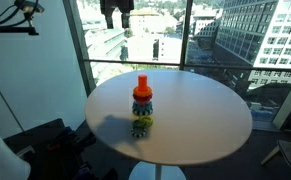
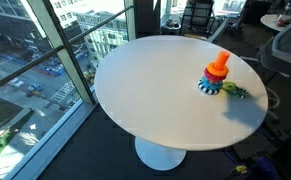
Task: Put the orange ring on the ring holder
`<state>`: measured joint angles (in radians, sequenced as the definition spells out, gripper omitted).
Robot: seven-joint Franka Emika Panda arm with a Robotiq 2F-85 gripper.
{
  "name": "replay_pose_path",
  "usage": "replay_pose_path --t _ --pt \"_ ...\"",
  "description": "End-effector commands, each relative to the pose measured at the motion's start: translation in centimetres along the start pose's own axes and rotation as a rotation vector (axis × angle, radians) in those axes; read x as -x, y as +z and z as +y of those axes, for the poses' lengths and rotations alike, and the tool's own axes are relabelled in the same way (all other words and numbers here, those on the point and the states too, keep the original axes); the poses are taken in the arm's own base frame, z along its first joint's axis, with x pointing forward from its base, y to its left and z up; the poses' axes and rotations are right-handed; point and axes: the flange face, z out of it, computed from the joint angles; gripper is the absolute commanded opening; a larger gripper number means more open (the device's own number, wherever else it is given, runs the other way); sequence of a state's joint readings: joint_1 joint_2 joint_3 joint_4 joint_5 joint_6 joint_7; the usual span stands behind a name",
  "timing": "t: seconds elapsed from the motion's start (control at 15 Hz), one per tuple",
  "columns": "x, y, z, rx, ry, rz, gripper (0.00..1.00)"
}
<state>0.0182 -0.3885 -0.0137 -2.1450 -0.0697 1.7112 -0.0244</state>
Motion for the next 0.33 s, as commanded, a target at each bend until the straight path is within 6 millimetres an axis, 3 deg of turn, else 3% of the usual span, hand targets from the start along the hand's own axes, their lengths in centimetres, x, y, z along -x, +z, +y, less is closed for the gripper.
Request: replay_pose_path --t 0.0,0.27 --pt "-0.04 0.06 -0.02 0.000 0.000 -0.003 1.00" --pt "-0.22 0.36 -0.04 0.000 -0.001 -0.010 1.00"
